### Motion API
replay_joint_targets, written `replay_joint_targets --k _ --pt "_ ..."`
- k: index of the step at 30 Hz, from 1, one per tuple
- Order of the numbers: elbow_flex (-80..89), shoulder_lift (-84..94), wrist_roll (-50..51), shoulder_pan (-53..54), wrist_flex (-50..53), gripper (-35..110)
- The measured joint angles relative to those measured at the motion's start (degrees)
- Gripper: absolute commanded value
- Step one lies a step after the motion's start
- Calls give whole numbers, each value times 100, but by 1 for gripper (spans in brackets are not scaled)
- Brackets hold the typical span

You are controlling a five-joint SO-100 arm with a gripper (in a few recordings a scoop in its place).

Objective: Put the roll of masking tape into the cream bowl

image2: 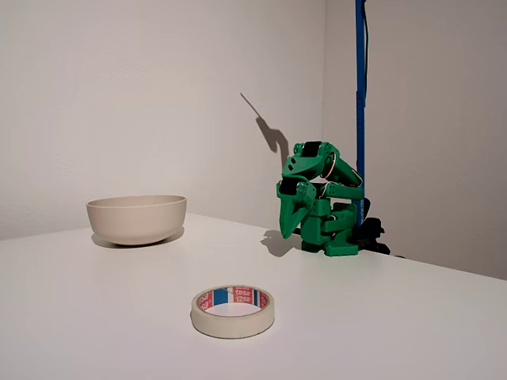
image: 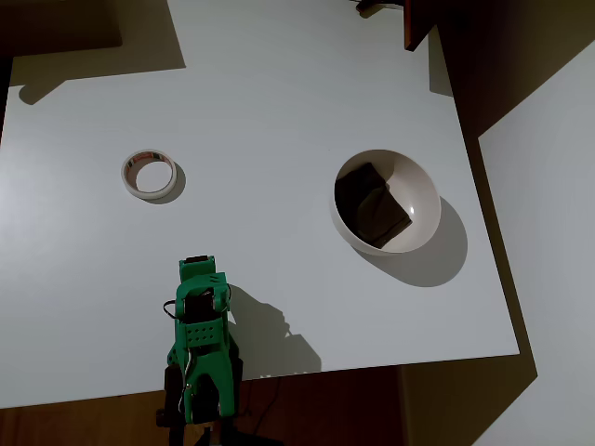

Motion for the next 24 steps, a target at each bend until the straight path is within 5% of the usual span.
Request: replay_joint_targets --k 24 --pt "0 0 0 88 0 -8"
